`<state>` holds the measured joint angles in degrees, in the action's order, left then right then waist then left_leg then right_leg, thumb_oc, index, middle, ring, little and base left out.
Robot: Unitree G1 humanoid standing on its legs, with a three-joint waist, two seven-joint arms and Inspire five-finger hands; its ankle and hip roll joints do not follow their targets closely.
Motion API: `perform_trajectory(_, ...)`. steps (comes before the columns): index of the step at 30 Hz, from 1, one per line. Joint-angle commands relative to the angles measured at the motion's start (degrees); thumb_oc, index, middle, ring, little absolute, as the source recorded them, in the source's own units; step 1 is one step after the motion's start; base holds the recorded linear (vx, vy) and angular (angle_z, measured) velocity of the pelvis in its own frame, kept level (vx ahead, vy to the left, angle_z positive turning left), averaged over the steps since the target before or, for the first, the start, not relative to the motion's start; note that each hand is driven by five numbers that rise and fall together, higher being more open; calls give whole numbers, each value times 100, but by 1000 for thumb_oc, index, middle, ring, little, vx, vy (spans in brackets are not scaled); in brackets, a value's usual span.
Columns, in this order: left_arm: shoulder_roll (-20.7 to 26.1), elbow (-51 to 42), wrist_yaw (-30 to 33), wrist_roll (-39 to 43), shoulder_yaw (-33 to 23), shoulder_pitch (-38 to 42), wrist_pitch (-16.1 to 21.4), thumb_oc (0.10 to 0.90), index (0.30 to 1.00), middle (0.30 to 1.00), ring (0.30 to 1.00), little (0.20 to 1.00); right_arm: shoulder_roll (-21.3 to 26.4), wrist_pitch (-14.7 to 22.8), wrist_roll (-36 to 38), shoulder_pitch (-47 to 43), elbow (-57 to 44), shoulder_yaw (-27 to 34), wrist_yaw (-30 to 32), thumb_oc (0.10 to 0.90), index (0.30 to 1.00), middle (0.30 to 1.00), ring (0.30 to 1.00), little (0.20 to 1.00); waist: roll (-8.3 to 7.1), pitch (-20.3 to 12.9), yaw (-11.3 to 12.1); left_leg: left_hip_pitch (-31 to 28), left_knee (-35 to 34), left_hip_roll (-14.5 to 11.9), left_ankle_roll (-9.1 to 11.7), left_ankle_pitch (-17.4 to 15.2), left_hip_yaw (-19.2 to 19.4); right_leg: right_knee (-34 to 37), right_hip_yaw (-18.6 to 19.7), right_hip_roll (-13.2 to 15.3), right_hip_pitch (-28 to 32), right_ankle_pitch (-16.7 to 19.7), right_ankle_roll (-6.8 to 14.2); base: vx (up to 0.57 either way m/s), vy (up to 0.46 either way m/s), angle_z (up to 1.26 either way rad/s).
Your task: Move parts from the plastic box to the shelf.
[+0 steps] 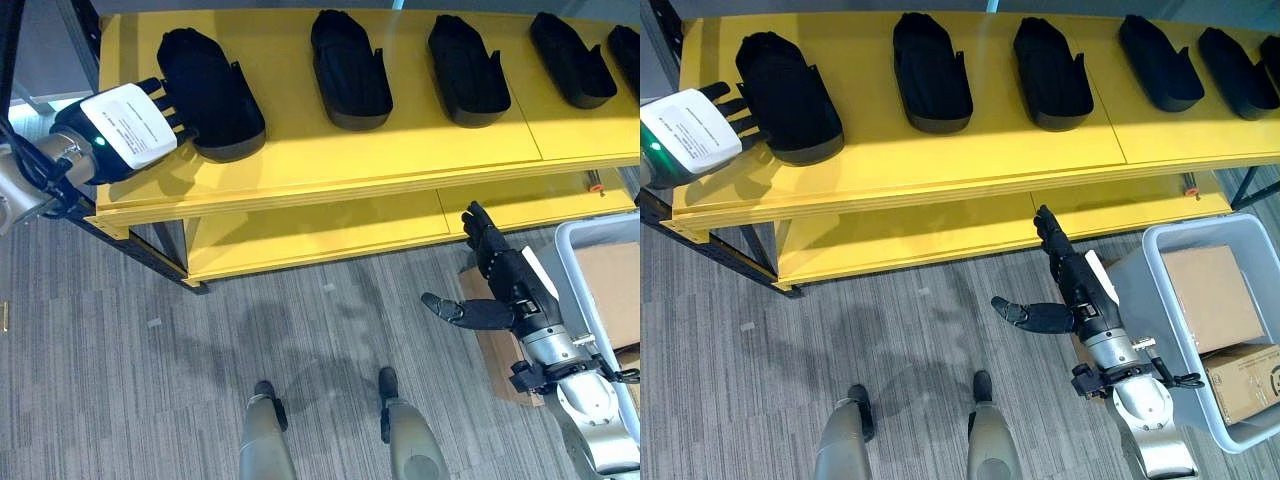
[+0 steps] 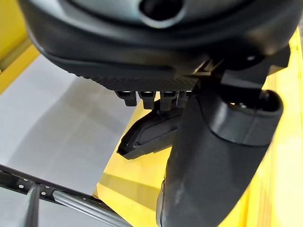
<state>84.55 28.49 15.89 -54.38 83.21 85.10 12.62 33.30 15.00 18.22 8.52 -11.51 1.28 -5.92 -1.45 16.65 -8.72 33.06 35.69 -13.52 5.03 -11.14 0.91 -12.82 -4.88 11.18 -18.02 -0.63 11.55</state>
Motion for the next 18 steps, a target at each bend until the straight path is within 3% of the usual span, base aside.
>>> perform_trajectory(1, 606, -86, 301, 164, -447, 496, -310, 900, 1000, 1000, 1000, 1000, 145, 656, 157, -135, -862, 772, 103, 900, 1000, 1000, 1000, 1000, -30, -544, 75, -286, -309, -188, -22, 106, 157, -315, -224, 159, 916, -818, -43, -68, -66, 6)
perform_trajectory(2, 742, -324, 292, 272, -707, 285, -319, 900, 1000, 1000, 1000, 1000, 33, 651, 87, -100, -872, 841, 141, 900, 1000, 1000, 1000, 1000, -79, -575, 134, -340, -461, -174, -58, 306, 187, -231, -312, 172, 971, -720, -70, -64, -34, 8)
perform_trajectory(4, 782, -431, 288, 335, -1131, -99, -335, 900, 1000, 1000, 1000, 1000, 10, 642, 62, -61, -891, 876, 144, 900, 1000, 1000, 1000, 1000, -86, -584, 154, -427, -556, -163, -52, 343, 206, -186, -320, 194, 1022, -710, -73, -35, -26, 10)
perform_trajectory(5, 807, -528, 304, 439, -1616, -516, -353, 900, 1000, 1000, 1000, 1000, -31, 629, 35, -39, -892, 897, 155, 900, 1000, 1000, 1000, 1000, -102, -595, 182, -464, -591, -156, -43, 365, 219, -156, -334, 191, 1063, -706, -78, 7, -48, 10)
perform_trajectory(6, 839, -772, 291, 895, -2121, -877, -327, 900, 1000, 1000, 1000, 1000, -343, 591, -28, 52, -868, 1003, 172, 900, 1000, 1000, 1000, 1000, -314, -641, 321, -542, -664, -153, -29, 396, 190, -96, -381, 172, 1140, -710, -92, 5, -67, 7)
perform_trajectory(8, 526, -1106, 240, 1292, -4277, -2852, -343, 900, 1000, 1000, 1000, 1000, -369, 503, -146, 210, -848, 1178, 210, 900, 1000, 1000, 1000, 1000, -276, -688, 449, -706, -847, -138, -4, 465, 214, -25, -419, 183, 1266, -722, -109, 29, -65, 4)
perform_trajectory(9, 316, -1238, 216, 1555, -4921, -3369, -351, 900, 1000, 1000, 1000, 1000, -469, 457, -171, 268, -847, 1253, 215, 900, 1000, 1000, 1000, 1000, -308, -715, 520, -744, -899, -132, 9, 492, 199, 6, -432, 171, 1307, -733, -120, 27, -67, 11)
perform_trajectory(10, 18, -1377, 250, 1623, -6321, -4691, -441, 900, 1000, 1000, 1000, 1000, -345, 416, -180, 290, -841, 1242, 223, 900, 1000, 1000, 1000, 1000, -172, -741, 467, -809, -980, -129, 18, 528, 206, 31, -433, 161, 1351, -738, -133, 24, -62, 12)
perform_trajectory(11, -210, -1557, 224, 1807, -6992, -5282, -389, 900, 1000, 1000, 1000, 1000, -332, 373, -196, 319, -807, 1251, 222, 900, 1000, 1000, 1000, 1000, -148, -772, 438, -857, -1034, -129, 28, 549, 209, 63, -454, 155, 1403, -744, -145, 22, -63, 8)
perform_trajectory(12, -545, -1703, 205, 2068, -7402, -5580, -371, 900, 1000, 1000, 1000, 1000, -350, 318, -236, 327, -817, 1253, 222, 900, 1000, 1000, 1000, 1000, -157, -789, 438, -898, -1066, -129, 42, 580, 203, 82, -469, 149, 1449, -750, -164, 20, -39, 5)
perform_trajectory(13, -565, -1806, 179, 2059, -7777, -5957, -375, 900, 1000, 1000, 1000, 1000, -282, 312, -235, 299, -823, 1202, 223, 900, 1000, 1000, 1000, 1000, -113, -782, 365, -916, -1077, -131, 44, 584, 205, 88, -469, 147, 1464, -747, -166, 16, -66, 6)
perform_trajectory(14, -1246, -1984, 193, 2440, -8244, -6348, -463, 900, 1000, 1000, 1000, 1000, -335, 197, -276, 300, -795, 1163, 239, 900, 1000, 1000, 1000, 1000, -126, -823, 346, -1014, -1191, -134, 57, 630, 196, 124, -495, 130, 1545, -757, -184, 20, -64, 11)
perform_trajectory(15, -1616, -2096, 144, 2744, -8461, -6506, -420, 900, 1000, 1000, 1000, 1000, -365, 114, -319, 276, -797, 1166, 251, 900, 1000, 1000, 1000, 1000, -136, -849, 328, -1051, -1243, -136, 66, 656, 191, 137, -512, 125, 1591, -772, -198, 40, -91, 10)
perform_trajectory(16, -2366, -2273, 249, 3101, -8549, -6563, -490, 900, 1000, 1000, 1000, 1000, -462, 35, -353, 257, -754, 1108, 277, 900, 1000, 1000, 1000, 1000, -166, -888, 344, -1133, -1320, -140, 76, 687, 196, 158, -534, 112, 1667, -798, -222, 19, -49, 11)
perform_trajectory(17, -2375, -2287, 243, 3101, -8567, -6579, -495, 900, 1000, 1000, 1000, 1000, -453, 33, -352, 255, -756, 1109, 277, 900, 1000, 1000, 1000, 1000, -158, -895, 336, -1127, -1351, -135, 70, 725, 195, 170, -538, 113, 1655, -774, -225, 20, -51, 15)
perform_trajectory(18, -2710, -2353, 246, 3313, -8560, -6555, -472, 900, 1000, 1000, 1000, 1000, -477, -25, -408, 244, -749, 1101, 293, 900, 1000, 1000, 1000, 1000, -163, -910, 325, -1149, -1360, -136, 79, 741, 191, 173, -552, 107, 1692, -787, -241, 11, -35, 17)
